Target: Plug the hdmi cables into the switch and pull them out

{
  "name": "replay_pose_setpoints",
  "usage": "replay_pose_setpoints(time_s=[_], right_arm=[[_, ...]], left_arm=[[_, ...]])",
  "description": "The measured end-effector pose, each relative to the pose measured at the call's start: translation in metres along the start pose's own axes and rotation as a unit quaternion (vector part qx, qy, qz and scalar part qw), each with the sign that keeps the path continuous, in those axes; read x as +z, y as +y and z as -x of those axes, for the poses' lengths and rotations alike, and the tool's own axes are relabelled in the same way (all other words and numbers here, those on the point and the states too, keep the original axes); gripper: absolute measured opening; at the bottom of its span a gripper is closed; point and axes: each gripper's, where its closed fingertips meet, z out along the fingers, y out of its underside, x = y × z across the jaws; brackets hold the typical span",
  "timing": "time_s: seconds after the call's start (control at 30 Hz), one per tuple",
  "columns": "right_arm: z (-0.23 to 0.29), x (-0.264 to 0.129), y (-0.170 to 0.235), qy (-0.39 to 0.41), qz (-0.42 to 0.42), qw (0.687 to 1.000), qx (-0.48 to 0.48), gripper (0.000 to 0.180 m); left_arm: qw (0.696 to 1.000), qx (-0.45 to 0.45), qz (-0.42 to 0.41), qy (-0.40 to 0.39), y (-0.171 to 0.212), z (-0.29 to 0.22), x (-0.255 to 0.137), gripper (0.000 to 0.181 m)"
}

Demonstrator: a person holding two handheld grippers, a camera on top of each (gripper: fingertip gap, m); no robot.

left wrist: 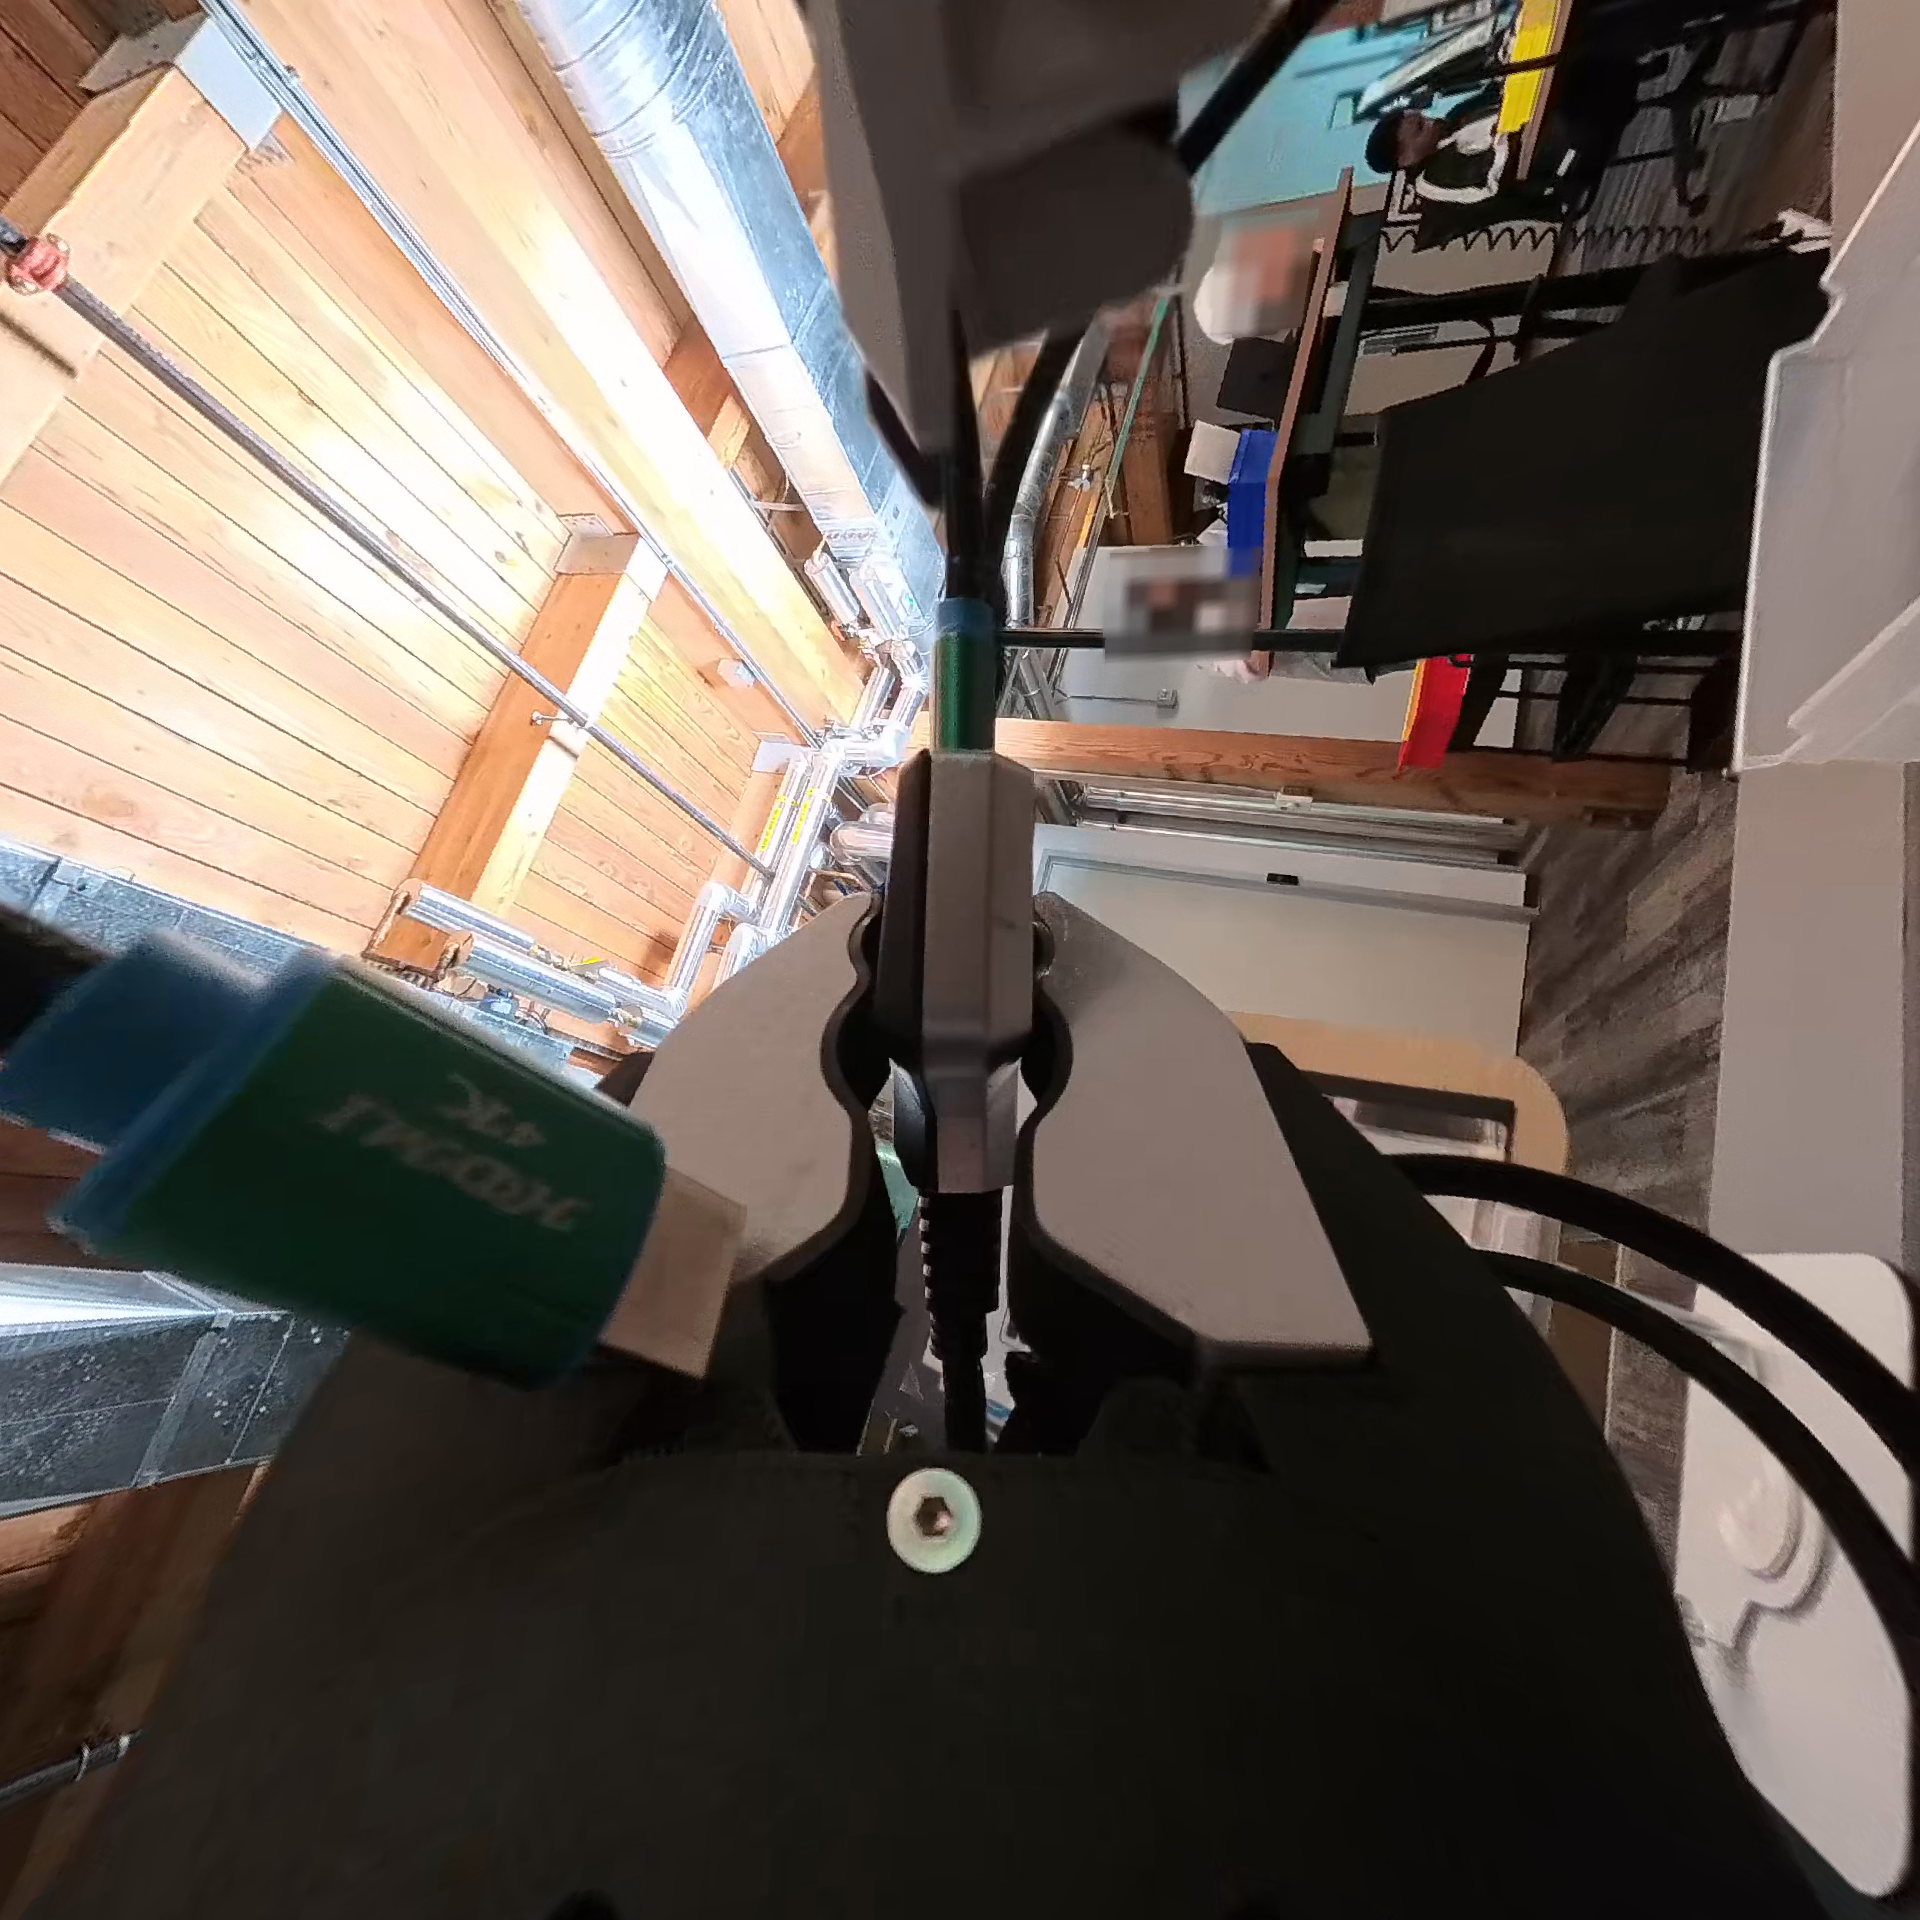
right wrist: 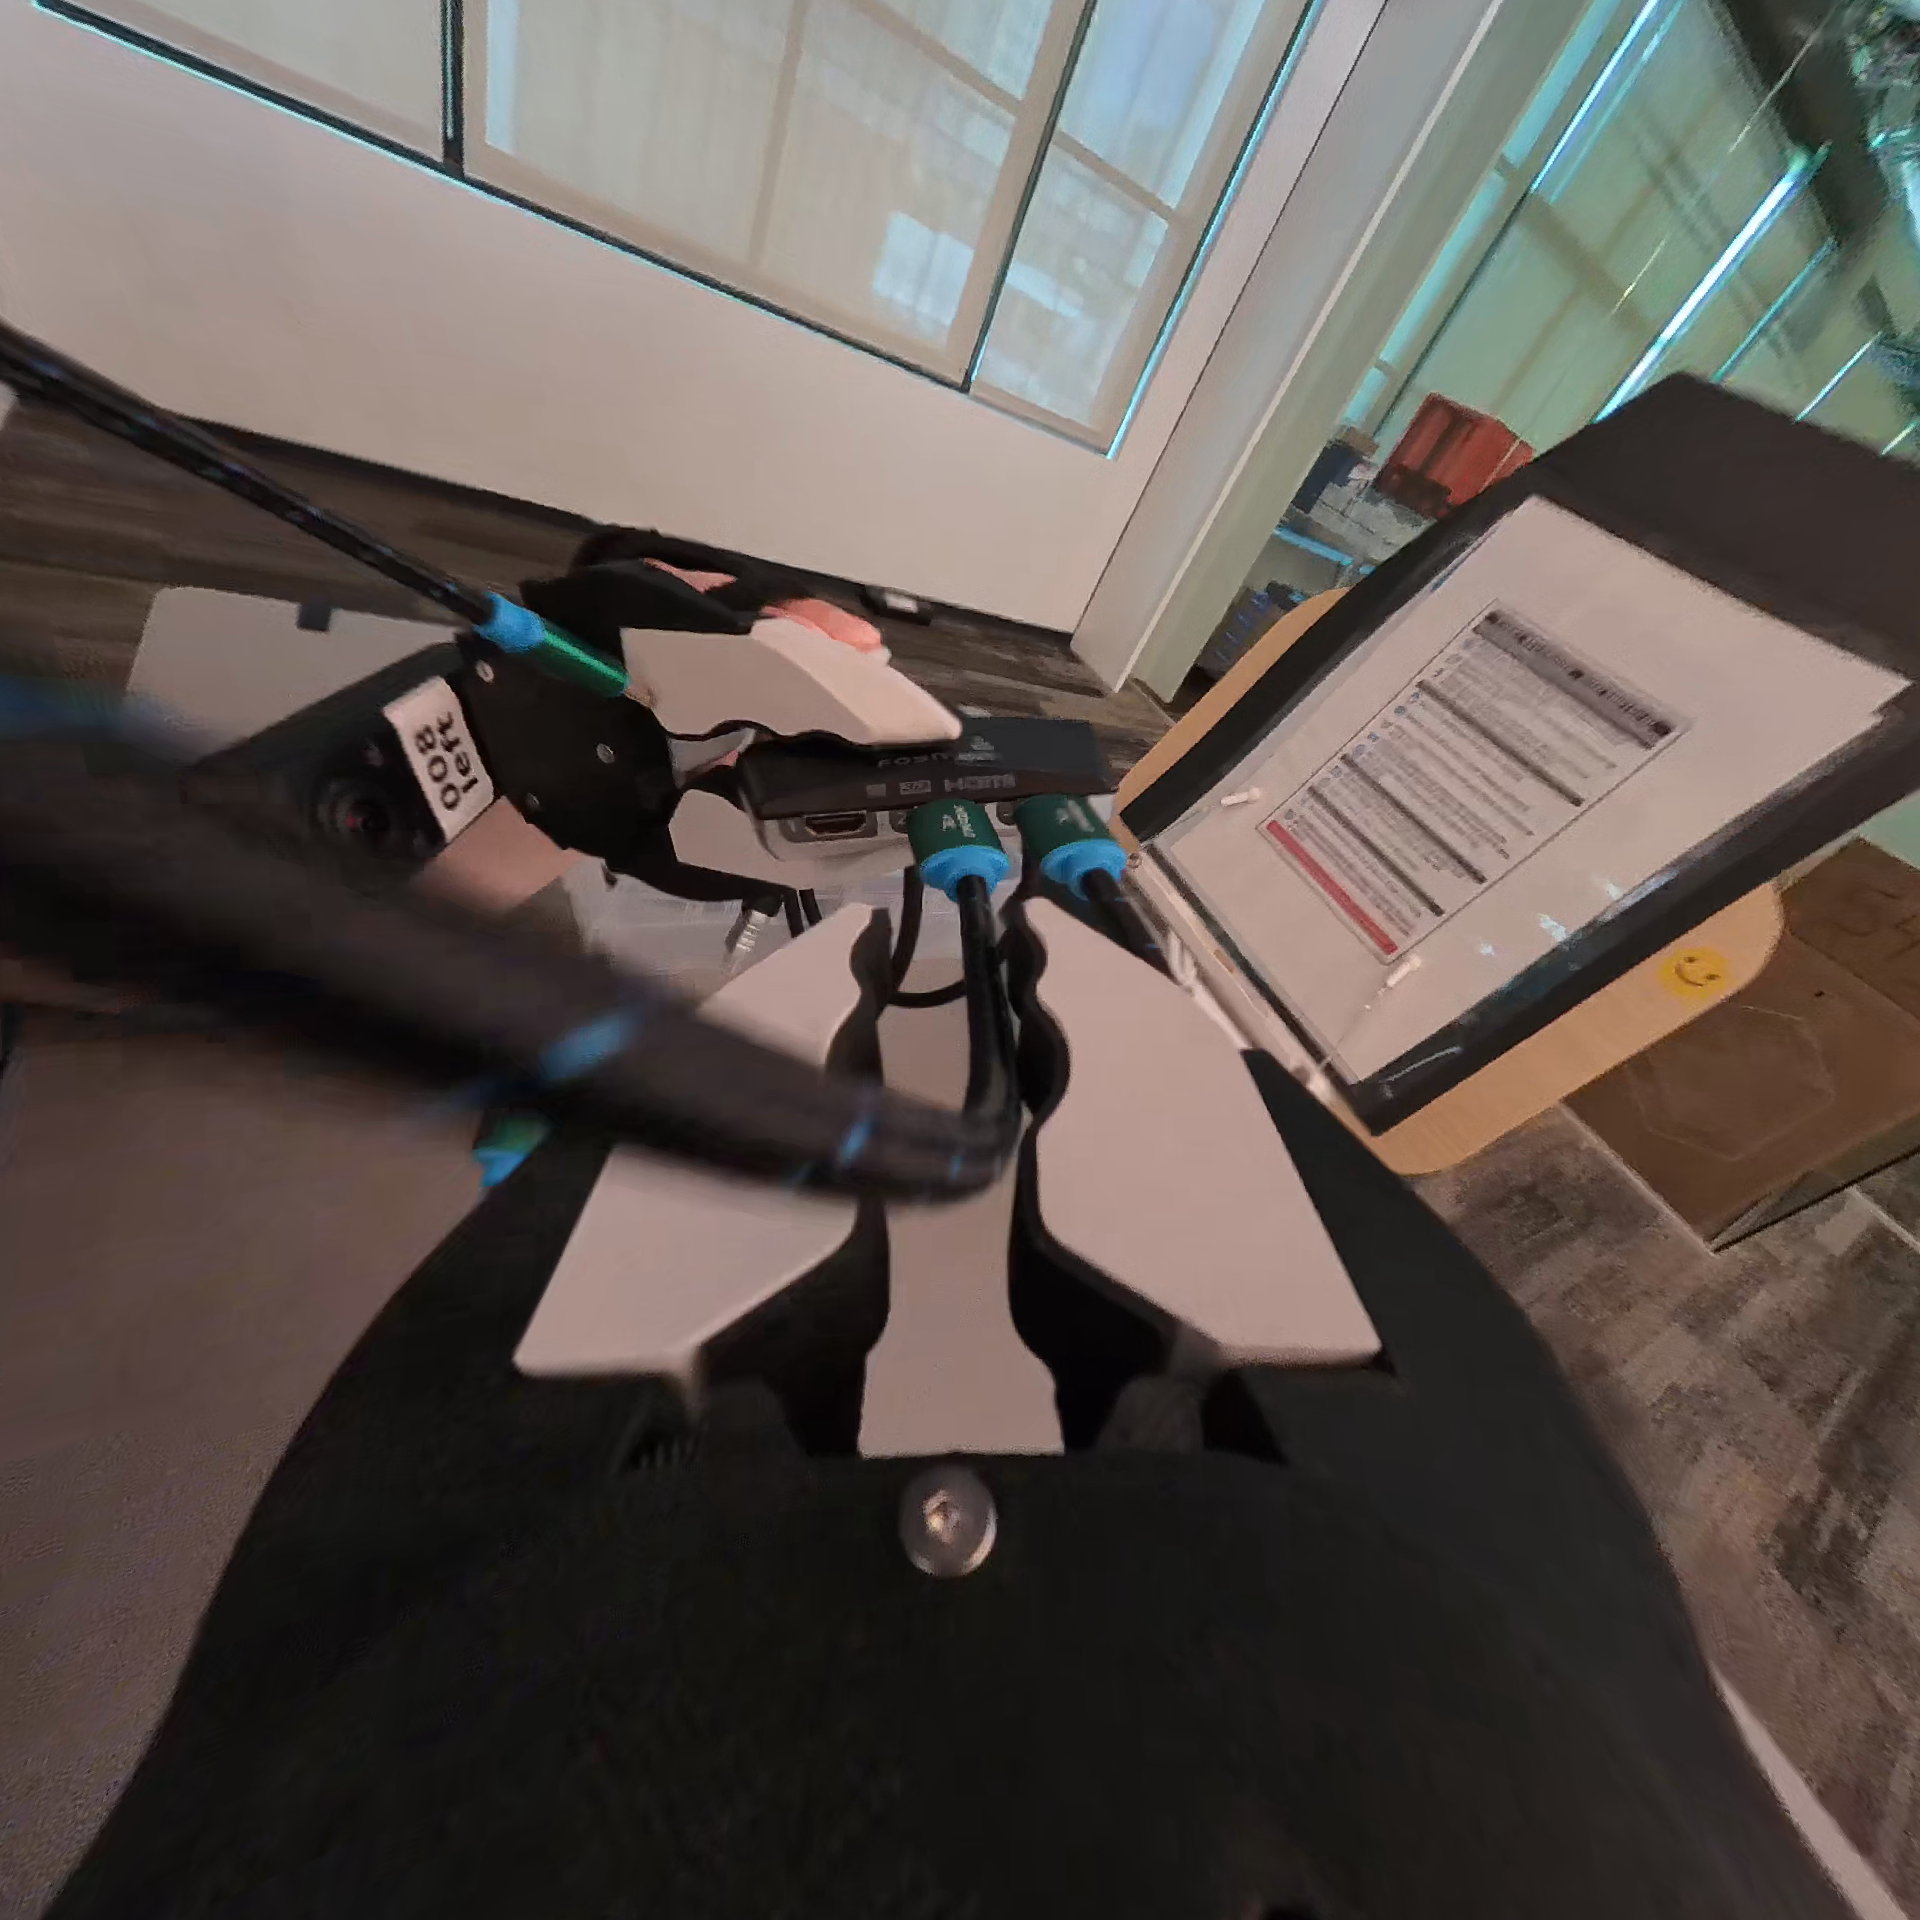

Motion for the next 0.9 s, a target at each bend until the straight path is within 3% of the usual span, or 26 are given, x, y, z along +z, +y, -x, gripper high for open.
replay_pose_setpoints(time_s=[0.03,0.17,0.33,0.43,0.53,0.6,0.77,0.9], right_arm=[[0.0,-0.009,-0.006,0.008,-0.013,1.0,-0.01,0.021],[-0.01,-0.053,-0.036,0.054,-0.107,0.992,-0.042,0.015],[-0.025,-0.046,0.001,0.074,-0.042,0.985,-0.148,0.017],[-0.019,-0.052,0.009,0.038,-0.028,0.988,-0.145,0.017],[-0.002,-0.084,-0.005,-0.019,-0.11,0.986,-0.126,0.018],[0.003,-0.101,0.006,-0.052,-0.1,0.989,-0.1,0.017],[-0.028,-0.105,0.04,0.019,-0.026,0.994,-0.106,0.018],[-0.048,-0.09,0.019,0.058,-0.101,0.988,-0.104,0.021]], left_arm=[[1.0,0.005,-0.003,0.0,0.001,-0.001,-0.001,0.02],[0.999,0.035,-0.008,0.009,0.002,-0.013,0.001,0.02],[0.997,0.073,-0.024,0.017,-0.015,-0.025,0.003,0.021],[0.996,0.08,-0.036,0.02,-0.022,-0.031,0.004,0.021],[0.997,0.061,-0.04,0.021,-0.02,-0.029,0.003,0.021],[0.998,0.045,-0.031,0.014,-0.012,-0.023,0.002,0.021],[0.999,0.025,-0.012,-0.021,0.01,-0.001,-0.005,0.021],[0.998,0.015,-0.051,-0.021,-0.005,0.0,-0.009,0.021]])
